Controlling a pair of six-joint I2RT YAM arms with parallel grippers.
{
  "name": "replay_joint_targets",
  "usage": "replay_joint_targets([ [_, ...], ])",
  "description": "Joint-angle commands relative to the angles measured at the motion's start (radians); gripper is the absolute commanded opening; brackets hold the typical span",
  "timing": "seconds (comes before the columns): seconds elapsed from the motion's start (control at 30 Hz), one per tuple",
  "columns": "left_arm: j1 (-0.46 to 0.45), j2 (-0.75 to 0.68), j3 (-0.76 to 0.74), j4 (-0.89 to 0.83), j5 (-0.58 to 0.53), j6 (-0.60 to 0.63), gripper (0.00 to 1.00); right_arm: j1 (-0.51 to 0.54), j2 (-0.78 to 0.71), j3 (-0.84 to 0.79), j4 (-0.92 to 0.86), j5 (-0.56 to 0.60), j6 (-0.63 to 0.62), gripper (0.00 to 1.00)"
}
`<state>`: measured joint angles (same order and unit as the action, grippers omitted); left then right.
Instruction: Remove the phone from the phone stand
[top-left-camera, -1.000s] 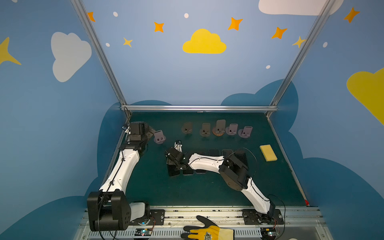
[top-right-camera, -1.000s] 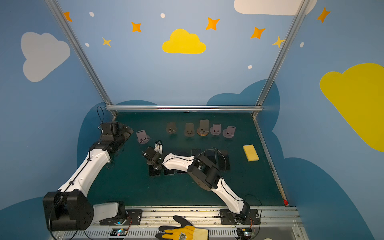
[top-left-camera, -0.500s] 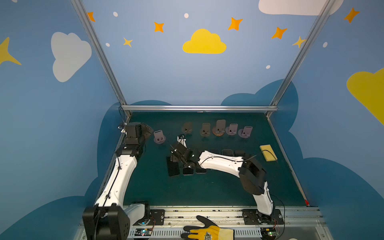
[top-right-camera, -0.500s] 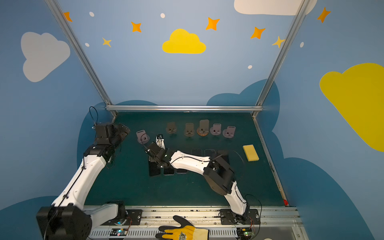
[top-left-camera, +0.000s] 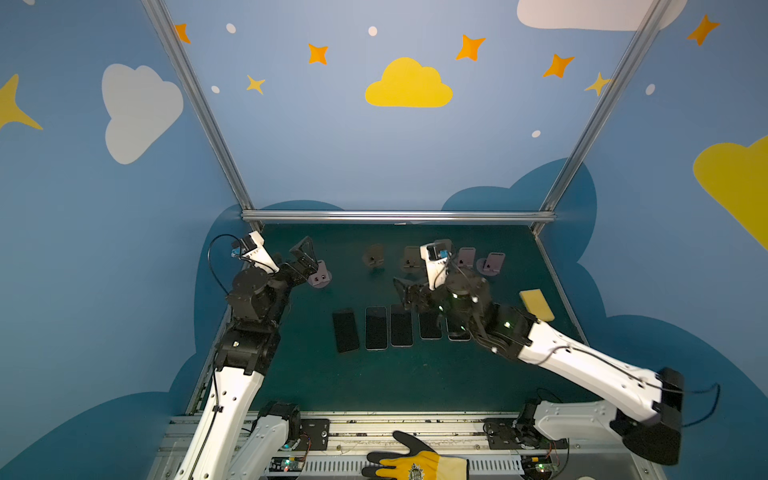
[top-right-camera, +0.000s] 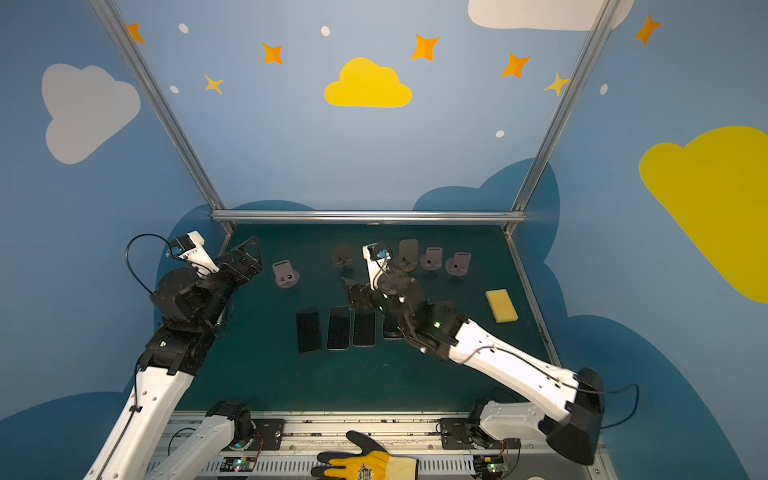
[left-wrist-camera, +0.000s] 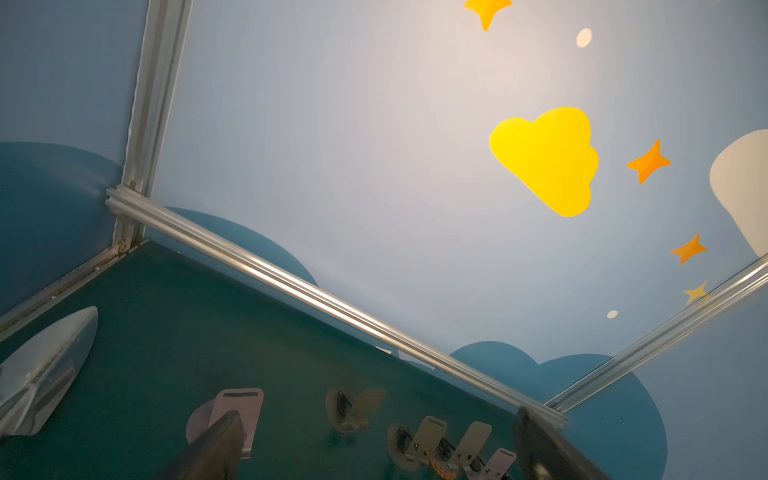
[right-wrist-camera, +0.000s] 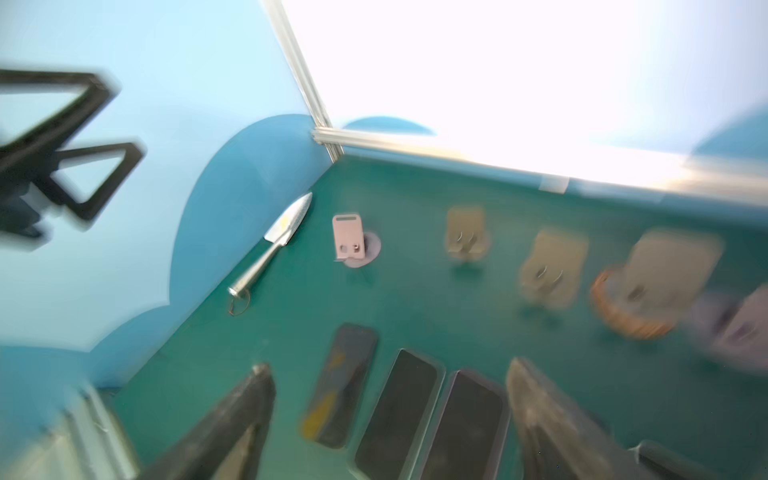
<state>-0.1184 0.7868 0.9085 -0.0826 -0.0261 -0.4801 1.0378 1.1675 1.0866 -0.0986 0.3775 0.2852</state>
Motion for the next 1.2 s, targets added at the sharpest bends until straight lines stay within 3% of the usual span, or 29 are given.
replay_joint_targets([
  [0.0,-0.004,0.006,-0.008,-0.145,-0.117,-0.101,1.00,0.002,-0.002,-0.123,0.128,0.244,-0.103,0.90],
  [0.03,-0.004,0.012,-0.021,-0.187,-0.152,-0.132,1.00,-0.003,0.020,-0.153,0.108,0.308,-0.099,0.90],
  [0.07,-0.004,0.018,-0.068,-0.162,-0.139,-0.086,1.00,-0.010,0.053,-0.190,0.096,0.357,-0.102,0.90],
  [0.17,-0.004,0.003,-0.306,0.179,-0.078,0.073,1.00,-0.017,0.090,-0.259,0.175,0.449,-0.130,0.91],
  [0.3,-0.004,-0.006,-0.550,0.523,-0.202,0.212,1.00,-0.092,-0.028,-0.423,0.465,0.330,-0.245,0.91],
  [0.4,-0.002,0.078,-0.558,0.476,-0.347,0.271,1.00,-0.186,-0.093,-0.444,0.370,0.177,-0.343,0.91],
  [0.47,0.004,0.183,-0.568,0.539,-0.404,0.323,1.00,-0.224,-0.122,-0.426,0.269,0.114,-0.433,0.91],
  [0.6,0.044,0.426,-0.609,0.790,-0.416,0.397,1.00,-0.262,-0.149,-0.476,0.307,0.047,-0.608,0.91],
  [0.73,0.094,0.673,-0.614,1.019,-0.277,0.370,1.00,-0.333,-0.154,-0.535,0.397,0.033,-0.526,0.91],
  [0.83,0.098,0.743,-0.562,0.984,-0.245,0.379,1.00,-0.403,-0.139,-0.567,0.442,0.035,-0.476,0.91],
  [0.9,0.114,0.731,-0.502,0.842,-0.217,0.374,1.00,-0.428,-0.130,-0.579,0.454,0.035,-0.467,0.91],
  [1.07,0.113,0.731,-0.510,0.861,-0.216,0.377,1.00,-0.444,-0.126,-0.620,0.487,0.137,-0.456,0.91],
  [1.17,0.113,0.731,-0.509,0.863,-0.216,0.377,1.00,-0.497,-0.105,-0.681,0.521,0.116,-0.418,0.95],
])
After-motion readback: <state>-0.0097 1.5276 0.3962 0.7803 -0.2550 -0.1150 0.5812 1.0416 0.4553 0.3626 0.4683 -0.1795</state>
